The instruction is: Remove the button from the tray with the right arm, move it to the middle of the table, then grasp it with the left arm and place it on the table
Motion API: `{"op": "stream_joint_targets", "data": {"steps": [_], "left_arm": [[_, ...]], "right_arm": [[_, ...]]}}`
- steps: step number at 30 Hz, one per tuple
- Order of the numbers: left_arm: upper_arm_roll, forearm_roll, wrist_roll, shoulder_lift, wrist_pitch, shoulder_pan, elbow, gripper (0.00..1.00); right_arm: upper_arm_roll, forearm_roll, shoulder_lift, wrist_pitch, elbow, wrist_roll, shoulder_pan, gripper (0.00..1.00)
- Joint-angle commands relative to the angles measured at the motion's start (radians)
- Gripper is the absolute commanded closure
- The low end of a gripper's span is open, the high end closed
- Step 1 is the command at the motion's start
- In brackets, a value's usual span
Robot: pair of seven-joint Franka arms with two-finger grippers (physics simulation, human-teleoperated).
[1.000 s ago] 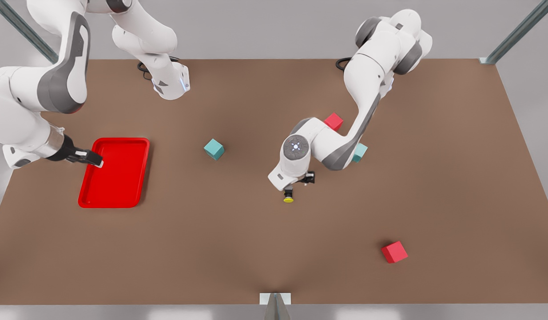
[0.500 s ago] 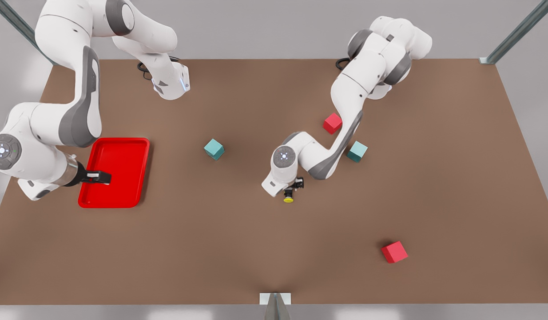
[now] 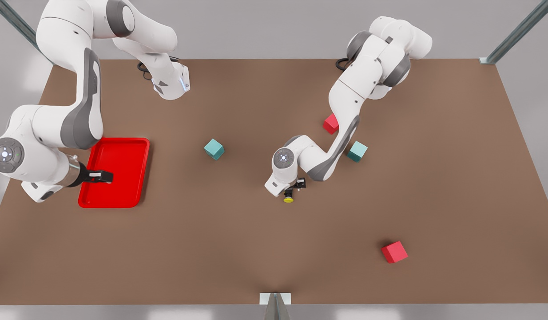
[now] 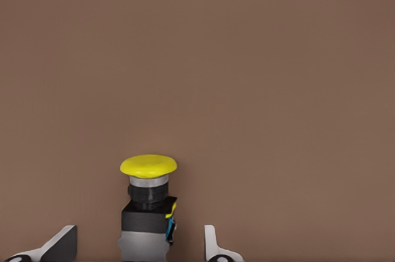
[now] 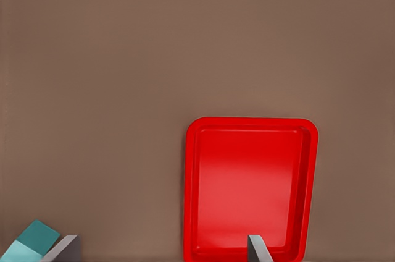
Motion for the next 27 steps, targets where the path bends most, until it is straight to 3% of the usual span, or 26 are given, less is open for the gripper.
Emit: {"op": "stream_joint_targets", "data": {"steps": [1,13,16,18,20,24,27], "left_arm": [[0.000,0.003,-0.051,0.001,0.034,0.000,-0.001,0.00],[-0.003,0.000,-0.035,0.033,0.085,0.015,-0.002,0.00],[-0.003,-0.003,-0.043,0.033,0.085,0.015,-0.002,0.27],[-0.003,-0.005,-0.043,0.033,0.085,0.015,-0.002,0.34],[-0.002,-0.008,-0.043,0.033,0.083,0.017,-0.002,0.50],[-0.003,-0.009,-0.043,0.021,0.066,0.023,0.002,0.53],[-0.008,-0.035,-0.054,-0.042,-0.049,0.041,0.016,0.53]], "right_arm": [[0.000,0.002,-0.001,-0.004,0.000,-0.019,0.000,0.00],[0.000,0.002,0.002,-0.004,-0.008,-0.017,0.000,0.00],[0.000,0.002,0.004,-0.001,-0.007,-0.017,0.000,0.00],[0.000,0.002,0.005,0.002,-0.008,-0.017,-0.002,0.00],[0.000,0.002,0.005,0.007,-0.010,-0.017,0.000,0.00],[0.000,0.002,0.005,0.005,-0.010,-0.017,0.000,0.00],[0.000,0.002,0.005,0.007,-0.010,-0.017,0.002,0.00]]}}
